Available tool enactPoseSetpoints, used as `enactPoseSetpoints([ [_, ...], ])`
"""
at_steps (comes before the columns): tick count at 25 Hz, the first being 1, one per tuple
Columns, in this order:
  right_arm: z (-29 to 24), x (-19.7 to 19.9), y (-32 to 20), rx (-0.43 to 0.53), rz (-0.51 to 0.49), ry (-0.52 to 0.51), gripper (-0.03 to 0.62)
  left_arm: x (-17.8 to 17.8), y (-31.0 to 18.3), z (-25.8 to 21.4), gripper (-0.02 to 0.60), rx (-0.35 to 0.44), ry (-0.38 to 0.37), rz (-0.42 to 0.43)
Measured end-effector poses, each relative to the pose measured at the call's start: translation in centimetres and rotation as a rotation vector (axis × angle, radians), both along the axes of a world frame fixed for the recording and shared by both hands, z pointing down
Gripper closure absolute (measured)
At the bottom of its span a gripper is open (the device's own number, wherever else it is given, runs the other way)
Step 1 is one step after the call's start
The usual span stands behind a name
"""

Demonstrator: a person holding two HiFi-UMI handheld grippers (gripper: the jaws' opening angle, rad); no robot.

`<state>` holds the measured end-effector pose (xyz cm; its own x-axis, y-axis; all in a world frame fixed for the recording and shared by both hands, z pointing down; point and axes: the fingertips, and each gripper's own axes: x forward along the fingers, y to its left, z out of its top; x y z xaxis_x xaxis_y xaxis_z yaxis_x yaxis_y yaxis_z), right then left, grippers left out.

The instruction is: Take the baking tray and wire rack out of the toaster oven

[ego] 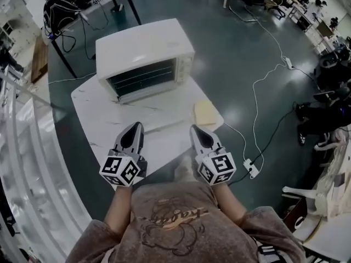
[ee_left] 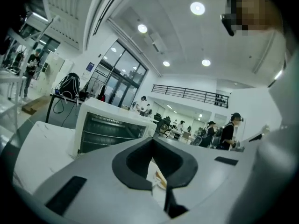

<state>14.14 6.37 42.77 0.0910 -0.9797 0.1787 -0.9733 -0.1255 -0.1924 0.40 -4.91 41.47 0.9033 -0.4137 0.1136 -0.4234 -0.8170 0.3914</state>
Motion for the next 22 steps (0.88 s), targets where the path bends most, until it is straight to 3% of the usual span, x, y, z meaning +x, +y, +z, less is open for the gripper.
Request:
enactPoseSetpoints([
  [7, -0.3, 3.8, -3.4, -0.015, -0.176, 0.015, 0.600, 2.7, -1.1, -0.5, 0.586, -0.064, 0.057, -0.140],
  [13, -0.3, 2.9, -5.6, -0.010, -0.290, 0.001, 0.600, 2.5, -1.1, -0.6, 0.586, -0.126, 0.077, -0.190],
  [17, -0.1, 1.8, -7.3, -0.005, -0.310, -0.003, 0.600, 1.7, -2.2, -1.2, 0.586, -0.132, 0.104, -0.205],
  [22, -0.1, 1.0, -8.2, -0.006, -0.305, -0.009, 0.600, 1.3, -3.0, -0.7, 0.584, -0.225, 0.196, -0.210],
])
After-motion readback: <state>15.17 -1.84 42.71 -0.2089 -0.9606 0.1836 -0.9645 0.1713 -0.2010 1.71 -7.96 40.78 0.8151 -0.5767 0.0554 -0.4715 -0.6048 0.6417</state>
